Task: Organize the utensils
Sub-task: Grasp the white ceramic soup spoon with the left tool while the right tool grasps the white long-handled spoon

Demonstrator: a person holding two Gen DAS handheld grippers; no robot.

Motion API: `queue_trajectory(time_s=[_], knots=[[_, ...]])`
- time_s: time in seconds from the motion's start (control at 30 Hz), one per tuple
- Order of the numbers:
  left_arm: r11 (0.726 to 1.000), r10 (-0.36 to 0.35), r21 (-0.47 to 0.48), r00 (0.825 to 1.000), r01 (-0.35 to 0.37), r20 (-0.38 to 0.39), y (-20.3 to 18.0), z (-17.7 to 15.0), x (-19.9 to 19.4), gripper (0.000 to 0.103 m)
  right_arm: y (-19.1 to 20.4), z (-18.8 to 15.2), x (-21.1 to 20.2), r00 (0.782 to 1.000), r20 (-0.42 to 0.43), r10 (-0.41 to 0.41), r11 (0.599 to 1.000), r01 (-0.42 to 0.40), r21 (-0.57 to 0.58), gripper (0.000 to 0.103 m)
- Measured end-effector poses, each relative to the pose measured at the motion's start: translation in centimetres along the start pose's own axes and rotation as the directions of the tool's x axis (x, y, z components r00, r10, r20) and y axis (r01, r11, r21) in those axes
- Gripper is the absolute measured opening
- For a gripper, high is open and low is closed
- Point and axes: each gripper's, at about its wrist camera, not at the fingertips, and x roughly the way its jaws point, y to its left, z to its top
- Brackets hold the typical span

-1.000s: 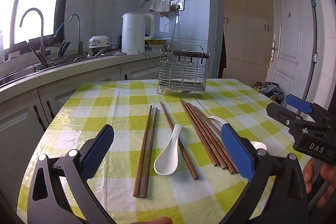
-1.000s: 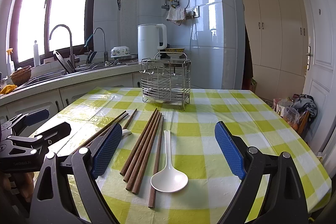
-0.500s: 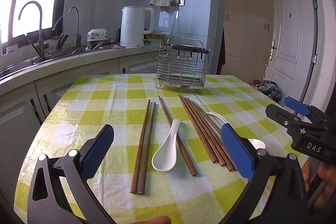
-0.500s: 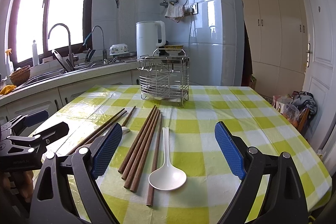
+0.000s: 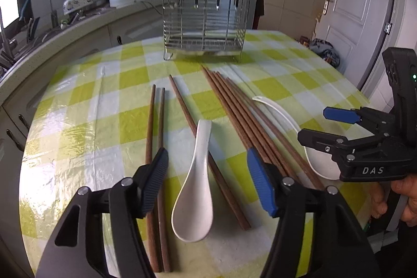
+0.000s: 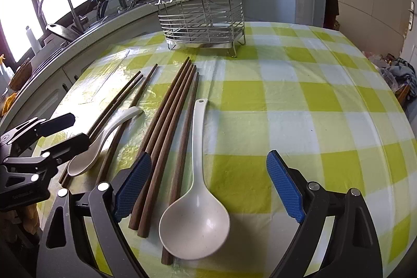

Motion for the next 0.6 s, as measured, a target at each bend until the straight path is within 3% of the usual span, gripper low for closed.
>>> queue_trajectory(time_s=[0.2,0.33,0.53,0.6], knots=[[1.0,-0.01,0.011,0.996,0.011,-0.088,0.6,0.9,3.5,0.039,-0.1,1.7,2.3,0.998,-0.056,0.012,1.0,-0.013,-0.015,0.065],[1.0,-0.011,0.011,0.994,0.012,-0.108,0.9,1.4,4.5,0.037,-0.3,2.2,3.4,0.996,-0.08,0.027,0.999,-0.029,-0.026,0.061],[1.0,-0.016,0.019,0.99,0.019,-0.139,0.9,1.8,5.5,0.018,-0.2,3.0,4.4,0.995,-0.095,0.036,0.998,-0.04,-0.047,0.052],[1.0,-0.021,0.01,0.991,0.022,-0.134,1.1,1.9,5.3,0.015,-0.1,3.2,4.4,0.993,-0.101,0.058,0.996,-0.064,-0.056,0.032]])
